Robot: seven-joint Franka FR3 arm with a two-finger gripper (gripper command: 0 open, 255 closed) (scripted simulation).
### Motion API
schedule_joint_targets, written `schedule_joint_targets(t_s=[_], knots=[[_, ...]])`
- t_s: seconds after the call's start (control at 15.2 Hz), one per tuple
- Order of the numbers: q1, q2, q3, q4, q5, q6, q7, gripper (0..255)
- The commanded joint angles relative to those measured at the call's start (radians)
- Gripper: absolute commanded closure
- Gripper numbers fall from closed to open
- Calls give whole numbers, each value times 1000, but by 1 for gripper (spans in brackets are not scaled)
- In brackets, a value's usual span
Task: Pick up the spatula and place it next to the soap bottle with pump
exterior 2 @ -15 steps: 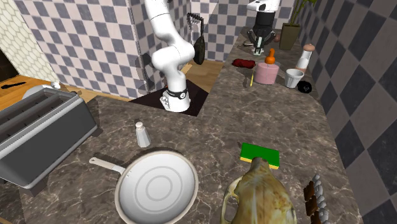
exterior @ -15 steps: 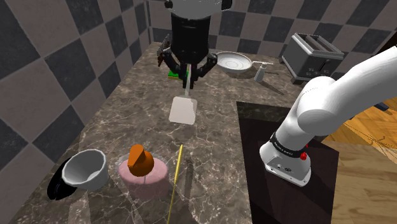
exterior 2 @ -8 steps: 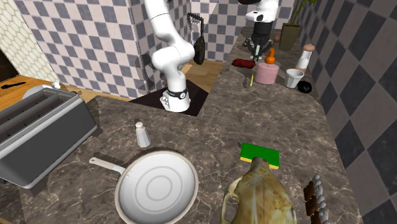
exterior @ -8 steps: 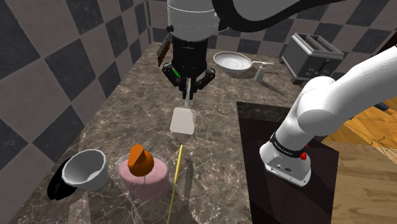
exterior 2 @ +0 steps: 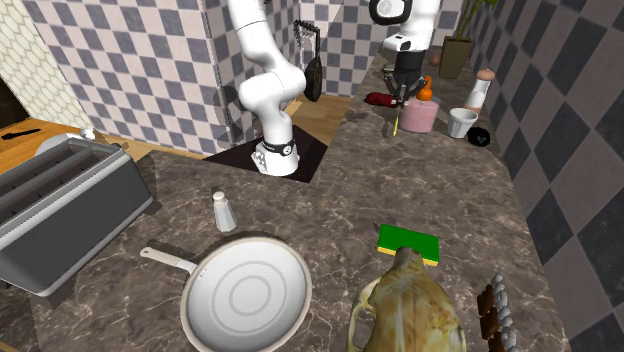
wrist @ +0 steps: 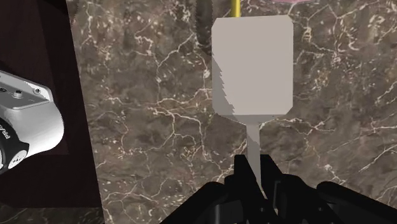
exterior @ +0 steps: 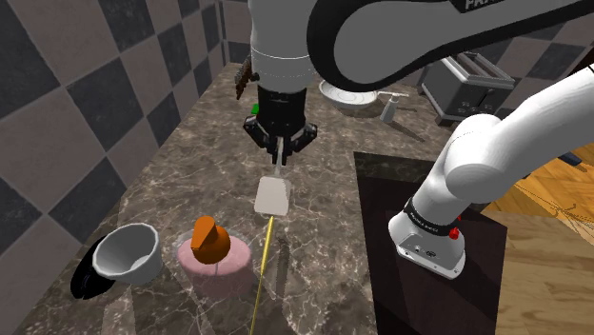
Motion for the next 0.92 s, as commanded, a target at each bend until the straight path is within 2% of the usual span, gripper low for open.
schedule_joint_targets(t_s=[0.0,0.86], knots=[[1,5,6,-22,2,27,1,255],[-9,82,62,-141,0,221,25,255]])
